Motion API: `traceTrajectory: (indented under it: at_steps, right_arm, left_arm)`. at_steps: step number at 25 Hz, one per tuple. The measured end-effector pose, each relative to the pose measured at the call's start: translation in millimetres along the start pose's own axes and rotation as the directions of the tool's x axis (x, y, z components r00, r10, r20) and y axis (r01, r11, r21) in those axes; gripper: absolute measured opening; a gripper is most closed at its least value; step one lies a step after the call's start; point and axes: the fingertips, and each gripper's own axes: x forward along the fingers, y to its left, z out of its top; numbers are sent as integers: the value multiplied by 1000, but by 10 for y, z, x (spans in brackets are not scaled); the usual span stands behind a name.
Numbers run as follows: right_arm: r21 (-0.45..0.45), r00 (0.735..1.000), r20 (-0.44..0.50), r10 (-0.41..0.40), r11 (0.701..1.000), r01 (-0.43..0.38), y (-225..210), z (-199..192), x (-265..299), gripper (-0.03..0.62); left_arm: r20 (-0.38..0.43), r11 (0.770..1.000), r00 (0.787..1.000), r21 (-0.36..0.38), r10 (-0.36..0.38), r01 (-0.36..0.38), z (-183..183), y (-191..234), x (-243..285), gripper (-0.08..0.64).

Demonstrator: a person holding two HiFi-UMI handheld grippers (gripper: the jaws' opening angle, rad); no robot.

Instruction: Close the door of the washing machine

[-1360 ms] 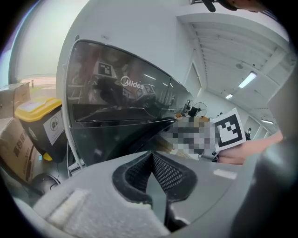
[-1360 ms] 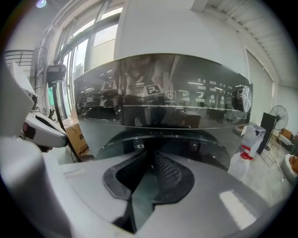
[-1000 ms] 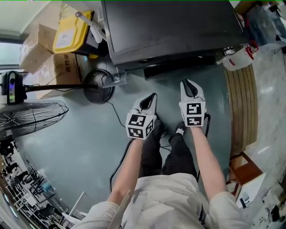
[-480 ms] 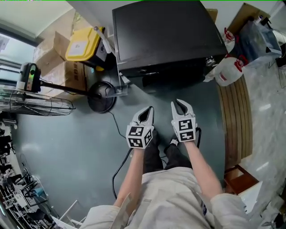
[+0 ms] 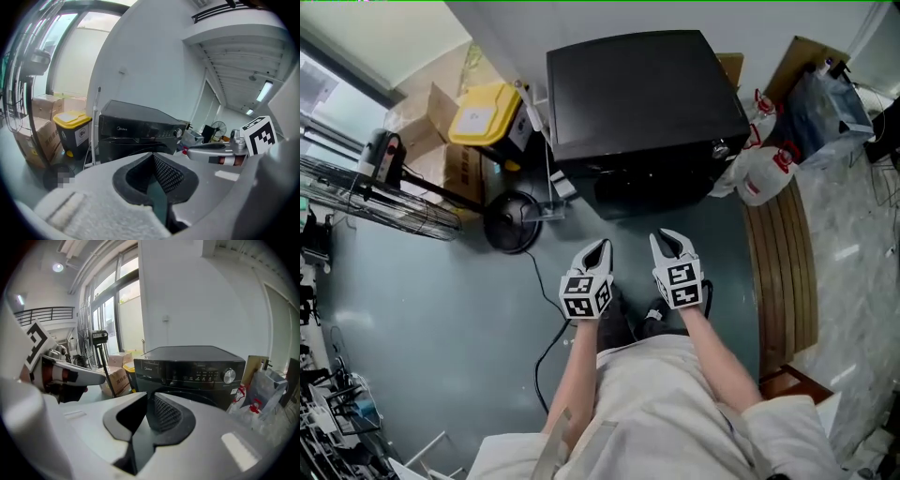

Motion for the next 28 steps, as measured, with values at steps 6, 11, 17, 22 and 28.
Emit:
traceTrajectory:
  at_steps: [6, 11, 17, 22, 28]
  right_arm:
    - [-35, 999, -3, 37, 999, -37, 178, -43, -272, 49]
    - [-67, 998, -29, 47, 997, -49, 187, -135, -390, 49]
    - [-58, 999, -23, 36, 998, -37, 236, -127, -462, 37]
    - [-63, 998, -28, 65, 996, -67, 337, -189, -530, 3]
    - [-10, 996, -41, 73, 997, -74, 359, -288, -560, 3]
  left_arm:
    - [6, 999, 999, 39, -34, 34, 0, -216, -131, 6]
    - [-14, 998, 998, 16, -56, 56, -127, -294, -220, 6]
    - [-4, 999, 999, 0, -54, 54, -154, -292, -310, 6]
    - [-17, 999, 999, -12, -47, 46, -239, -269, -271, 6]
    - [-20, 997, 997, 22, -77, 78, -197, -389, -283, 6]
